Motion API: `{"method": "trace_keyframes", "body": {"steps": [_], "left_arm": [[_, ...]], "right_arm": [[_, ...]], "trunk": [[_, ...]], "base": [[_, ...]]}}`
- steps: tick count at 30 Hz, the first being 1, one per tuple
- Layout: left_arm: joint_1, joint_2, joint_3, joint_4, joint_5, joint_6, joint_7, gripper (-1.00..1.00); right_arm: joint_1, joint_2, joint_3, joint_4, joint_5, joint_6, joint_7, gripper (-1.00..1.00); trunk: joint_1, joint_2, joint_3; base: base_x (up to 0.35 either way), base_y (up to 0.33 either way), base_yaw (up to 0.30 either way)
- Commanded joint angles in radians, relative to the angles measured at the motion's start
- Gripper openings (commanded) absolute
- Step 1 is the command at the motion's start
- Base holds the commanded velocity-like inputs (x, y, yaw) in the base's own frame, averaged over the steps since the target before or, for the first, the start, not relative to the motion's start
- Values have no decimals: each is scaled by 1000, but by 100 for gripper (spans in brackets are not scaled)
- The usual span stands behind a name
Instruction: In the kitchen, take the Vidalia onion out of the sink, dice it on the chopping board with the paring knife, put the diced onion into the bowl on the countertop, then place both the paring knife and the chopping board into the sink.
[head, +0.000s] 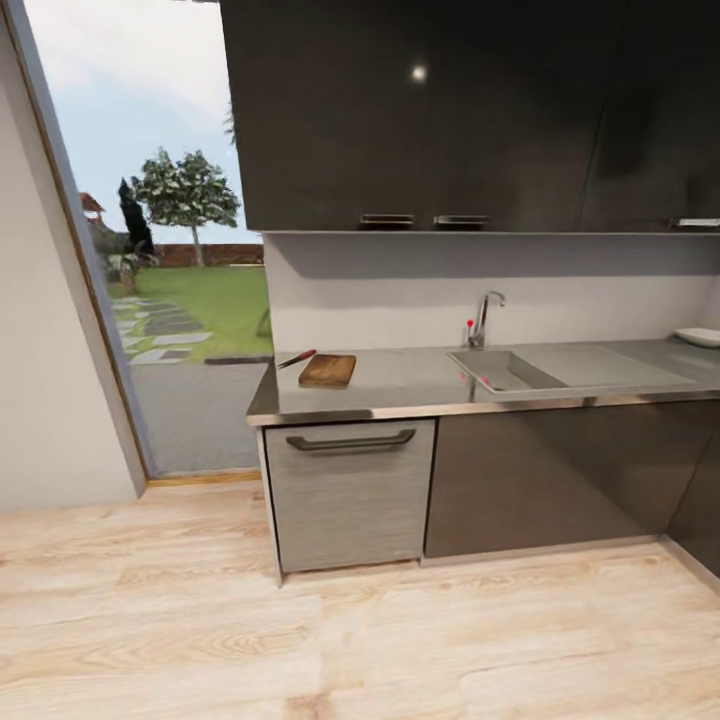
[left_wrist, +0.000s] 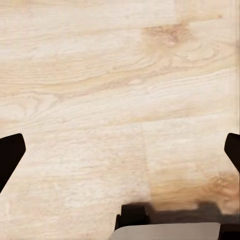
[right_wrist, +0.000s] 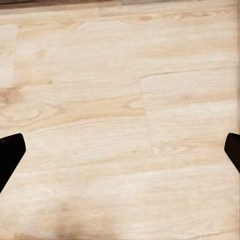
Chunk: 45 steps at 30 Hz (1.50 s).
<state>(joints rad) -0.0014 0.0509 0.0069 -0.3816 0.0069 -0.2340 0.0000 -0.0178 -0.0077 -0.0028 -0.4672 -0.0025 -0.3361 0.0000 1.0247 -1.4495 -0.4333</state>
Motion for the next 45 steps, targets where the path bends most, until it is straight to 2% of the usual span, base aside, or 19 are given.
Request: {"method": "trace_keyframes", "body": {"steps": [1,8,32,45], "left_arm": [[0,0,1,0,1,-2,0,100],[0,0,2,0,1,-2,0,100],[0,-1,1,0,2,-2,0,100],[0,-3,1,0,3,-2,1,100]], "right_arm": [[-1,1,0,1,0,-3,0,100],[-1,1,0,1,1,-3,-1,100],[-1,2,1,1,1,-3,-2,100],[-1,0,4,-1,6,-2,-1,100]], "trunk": [[0,0,-3],[0,0,-13],[0,0,-46],[0,0,-48]], "base": [[138,-227,0],[38,-66,37],[0,-1,143],[0,0,19]]}}
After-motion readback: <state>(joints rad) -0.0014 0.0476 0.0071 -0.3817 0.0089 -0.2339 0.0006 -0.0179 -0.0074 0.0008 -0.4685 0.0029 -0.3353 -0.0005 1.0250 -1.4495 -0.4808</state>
